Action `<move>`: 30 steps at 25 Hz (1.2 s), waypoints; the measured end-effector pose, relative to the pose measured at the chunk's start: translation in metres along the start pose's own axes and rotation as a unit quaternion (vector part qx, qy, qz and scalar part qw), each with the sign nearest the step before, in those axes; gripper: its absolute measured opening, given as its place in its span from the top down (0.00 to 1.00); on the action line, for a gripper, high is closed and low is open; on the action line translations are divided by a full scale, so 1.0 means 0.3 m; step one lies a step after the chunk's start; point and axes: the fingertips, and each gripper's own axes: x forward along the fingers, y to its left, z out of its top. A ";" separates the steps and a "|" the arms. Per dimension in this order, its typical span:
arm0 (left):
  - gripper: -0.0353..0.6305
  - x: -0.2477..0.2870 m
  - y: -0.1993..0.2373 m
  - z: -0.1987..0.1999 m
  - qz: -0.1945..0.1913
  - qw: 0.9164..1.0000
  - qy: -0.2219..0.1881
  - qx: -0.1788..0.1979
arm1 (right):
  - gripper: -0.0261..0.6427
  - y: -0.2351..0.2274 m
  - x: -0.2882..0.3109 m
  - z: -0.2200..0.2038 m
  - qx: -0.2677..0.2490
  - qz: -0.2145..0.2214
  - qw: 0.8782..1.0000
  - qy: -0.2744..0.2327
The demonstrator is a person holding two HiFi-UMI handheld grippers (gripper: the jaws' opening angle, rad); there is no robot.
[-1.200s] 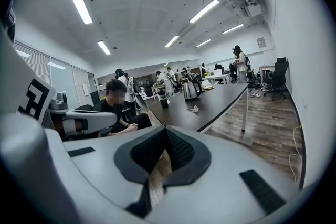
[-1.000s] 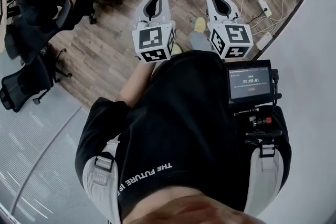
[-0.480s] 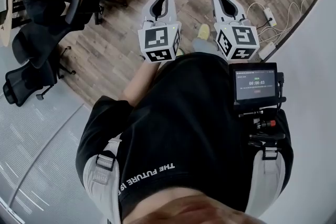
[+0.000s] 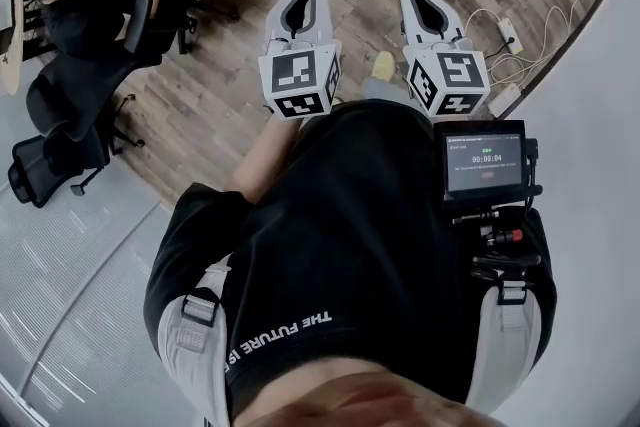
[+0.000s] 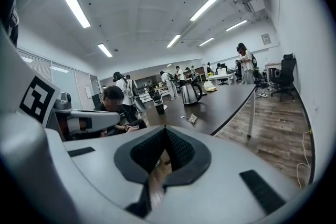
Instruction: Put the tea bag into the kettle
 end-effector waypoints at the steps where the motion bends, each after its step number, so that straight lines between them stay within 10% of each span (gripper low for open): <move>1: 0.92 0.001 0.001 -0.001 -0.001 1.000 0.000 -0.002 | 0.95 -0.001 0.000 0.001 0.000 0.000 1.000 -0.001; 30: 0.92 -0.047 0.040 0.036 0.019 1.000 0.007 0.009 | 0.95 0.047 0.020 0.027 0.015 0.023 1.000 -0.003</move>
